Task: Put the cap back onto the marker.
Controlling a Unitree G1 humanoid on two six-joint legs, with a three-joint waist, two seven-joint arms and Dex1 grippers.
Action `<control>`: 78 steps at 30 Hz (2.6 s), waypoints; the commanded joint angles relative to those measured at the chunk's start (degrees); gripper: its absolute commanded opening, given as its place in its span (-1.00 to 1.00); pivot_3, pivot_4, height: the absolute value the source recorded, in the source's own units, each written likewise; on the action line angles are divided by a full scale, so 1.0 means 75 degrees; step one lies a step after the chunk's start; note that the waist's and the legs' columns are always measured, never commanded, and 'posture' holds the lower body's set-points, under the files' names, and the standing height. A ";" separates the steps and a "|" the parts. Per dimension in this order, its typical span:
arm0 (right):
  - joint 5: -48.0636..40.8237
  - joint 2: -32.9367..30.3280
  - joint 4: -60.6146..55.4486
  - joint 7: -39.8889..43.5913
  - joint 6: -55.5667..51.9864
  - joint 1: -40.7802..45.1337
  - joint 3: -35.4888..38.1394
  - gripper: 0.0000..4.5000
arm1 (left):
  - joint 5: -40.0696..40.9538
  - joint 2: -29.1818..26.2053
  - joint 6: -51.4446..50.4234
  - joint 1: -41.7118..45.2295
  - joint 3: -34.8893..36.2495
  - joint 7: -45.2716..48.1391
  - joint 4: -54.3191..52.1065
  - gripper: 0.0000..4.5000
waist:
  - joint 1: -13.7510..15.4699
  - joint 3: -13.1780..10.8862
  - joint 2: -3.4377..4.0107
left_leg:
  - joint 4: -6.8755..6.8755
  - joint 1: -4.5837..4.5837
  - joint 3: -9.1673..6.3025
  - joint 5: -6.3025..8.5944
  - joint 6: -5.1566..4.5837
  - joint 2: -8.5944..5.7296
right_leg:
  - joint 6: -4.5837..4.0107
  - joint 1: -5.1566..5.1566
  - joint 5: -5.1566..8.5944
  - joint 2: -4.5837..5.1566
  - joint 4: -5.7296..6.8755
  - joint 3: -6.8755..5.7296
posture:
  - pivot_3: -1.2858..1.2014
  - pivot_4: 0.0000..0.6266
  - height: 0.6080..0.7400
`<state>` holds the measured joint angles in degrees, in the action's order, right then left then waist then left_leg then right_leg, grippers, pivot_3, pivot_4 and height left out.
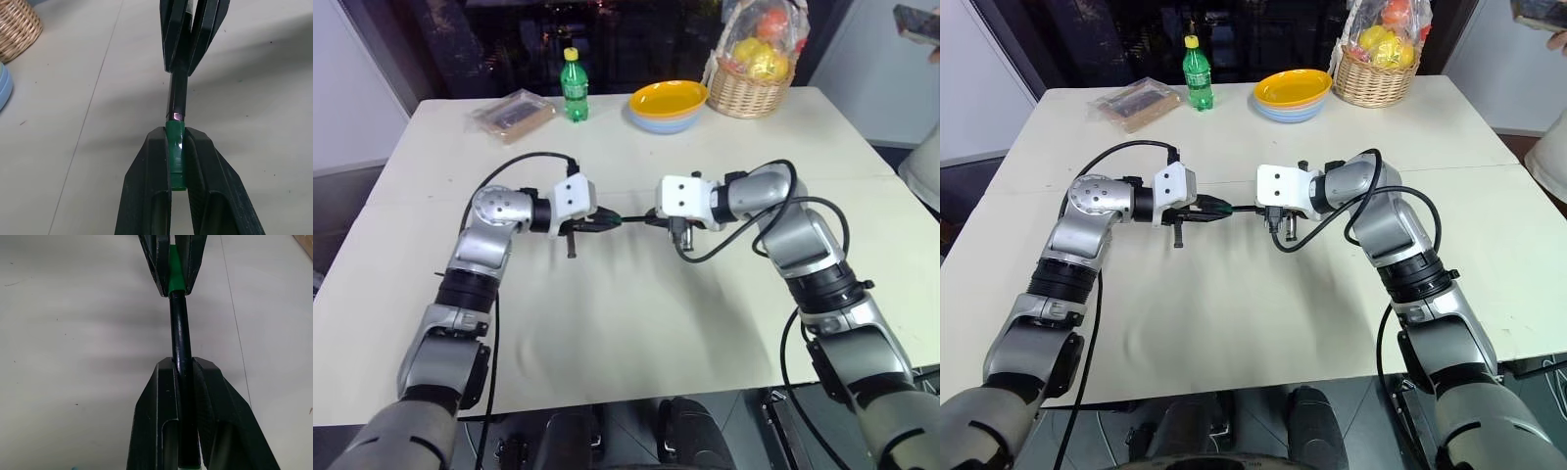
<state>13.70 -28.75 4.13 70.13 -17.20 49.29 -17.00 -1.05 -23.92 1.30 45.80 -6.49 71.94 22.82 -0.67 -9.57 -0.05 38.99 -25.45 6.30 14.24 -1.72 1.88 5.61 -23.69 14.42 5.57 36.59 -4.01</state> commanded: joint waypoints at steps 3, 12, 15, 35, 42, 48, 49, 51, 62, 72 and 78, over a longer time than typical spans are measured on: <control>-0.0900 0.0770 -0.0884 0.0127 0.0804 0.0069 -0.0364 -0.97 | 0.1098 0.0837 -0.0859 0.0455 -0.0393 0.0309 -0.1339 -1.00 | 0.0002 0.0000 0.0000 | 0.0000 -0.0001 0.0000 0.0000 0.0000 0.0000 | 0.0000 0.0000 0.0000 0.0000 0.0000 0.0000 | 0.03 -0.52 1.00; -0.0836 0.0693 -0.0919 0.0395 0.0897 -0.0089 -0.0228 -0.97 | 0.0657 0.0505 -0.0931 0.0282 -0.0606 0.0749 -0.1668 -1.00 | -0.0001 0.0000 0.0000 | 0.0000 0.0001 -0.0001 -0.0001 0.0001 0.0000 | 0.0005 -0.0001 0.0003 -0.0001 0.0007 0.0000 | 0.03 -0.52 1.00; -0.0806 0.0773 -0.0905 0.0379 0.0752 -0.0035 -0.0266 -0.97 | 0.0262 0.0572 -0.0273 0.0363 -0.0703 0.0447 -0.1495 -1.00 | 0.0001 0.0000 0.0000 | 0.0001 0.0001 -0.0002 0.0000 0.0001 -0.0001 | 0.0004 -0.0001 0.0003 0.0000 0.0007 0.0001 | 0.03 -0.52 1.00; -0.0629 0.1168 -0.0832 0.0133 0.0312 0.0379 -0.0529 -0.97 | 0.0183 0.0912 -0.0219 0.0501 -0.0675 0.0278 -0.0948 -1.00 | -0.0003 0.0000 0.0000 | 0.0001 -0.0001 0.0001 0.0002 -0.0003 0.0000 | 0.0004 -0.0007 0.0004 0.0001 0.0015 0.0002 | 0.03 -0.52 1.00; -0.0555 0.1192 -0.0727 0.0099 0.0351 0.0324 -0.0456 -0.97 | -0.0190 0.0887 0.0530 0.0716 -0.0676 -0.0079 -0.0756 -1.00 | -0.0006 0.0000 0.0000 | 0.0002 -0.0001 0.0000 0.0001 -0.0001 -0.0001 | 0.0011 -0.0011 0.0008 0.0001 0.0027 0.0005 | 0.03 -0.52 1.00; -0.0762 0.1202 -0.0882 0.0090 -0.0148 0.0185 -0.0221 -0.97 | -0.0335 0.0838 0.1244 0.0660 -0.0614 -0.0320 -0.0598 -1.00 | -0.0002 0.0000 0.0000 | 0.0003 -0.0003 0.0003 0.0001 -0.0001 -0.0001 | 0.0010 -0.0028 0.0010 0.0003 0.0054 0.0010 | 0.03 -0.52 1.00; -0.0771 0.1186 -0.0916 0.0098 -0.0188 0.0163 -0.0190 -0.97 | -0.0257 0.0854 0.1089 0.0644 -0.0552 -0.0333 -0.0630 -1.00 | -0.0002 0.0000 0.0000 | 0.0003 -0.0003 0.0004 0.0001 -0.0002 -0.0001 | 0.0010 -0.0030 0.0010 0.0003 0.0055 0.0011 | 0.03 -0.52 1.00; -0.0759 0.1141 -0.0962 0.0108 -0.0208 0.0123 -0.0153 -0.97 | -0.0002 0.0913 0.0583 0.0622 -0.0423 -0.0289 -0.0754 -1.00 | -0.0002 0.0000 0.0000 | 0.0003 -0.0003 0.0004 0.0002 -0.0003 -0.0001 | 0.0010 -0.0031 0.0010 0.0003 0.0057 0.0011 | 0.03 -0.52 1.00; -0.0423 0.0945 -0.0753 0.0119 0.0337 0.0083 -0.0300 -0.97 | 0.0175 0.0923 -0.0192 0.0759 -0.0609 0.0028 -0.1301 -1.00 | -0.0002 0.0000 0.0000 | 0.0004 -0.0010 0.0008 0.0000 0.0000 -0.0002 | 0.0015 -0.0042 0.0013 0.0002 0.0066 0.0016 | 0.03 -0.52 1.00; -0.0223 0.1019 -0.0556 0.0094 0.0597 0.0126 -0.0387 -0.97 | -0.0513 0.0884 0.1026 0.0824 -0.0864 -0.0018 -0.0897 -1.00 | -0.0004 -0.0001 0.0000 | 0.0004 -0.0010 0.0012 0.0000 0.0000 -0.0003 | 0.0014 -0.0044 0.0013 0.0002 0.0066 0.0020 | 0.03 -0.52 1.00; -0.0229 0.1044 -0.0534 0.0084 0.0621 0.0123 -0.0390 -0.97 | -0.0493 0.1012 0.0862 0.0838 -0.0832 -0.0024 -0.0665 -1.00 | -0.0001 0.0000 -0.0001 | 0.0004 -0.0010 0.0012 0.0000 -0.0001 -0.0003 | 0.0014 -0.0046 0.0013 0.0002 0.0067 0.0021 | 0.03 -0.52 1.00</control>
<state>16.55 -27.07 4.38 70.69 -16.95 47.76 -14.79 -8.81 -22.87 5.20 47.79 -7.89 72.21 21.17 -0.68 -9.57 -0.05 39.03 -25.53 6.39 14.24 -1.72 1.86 5.72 -24.04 14.52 5.59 37.09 -3.86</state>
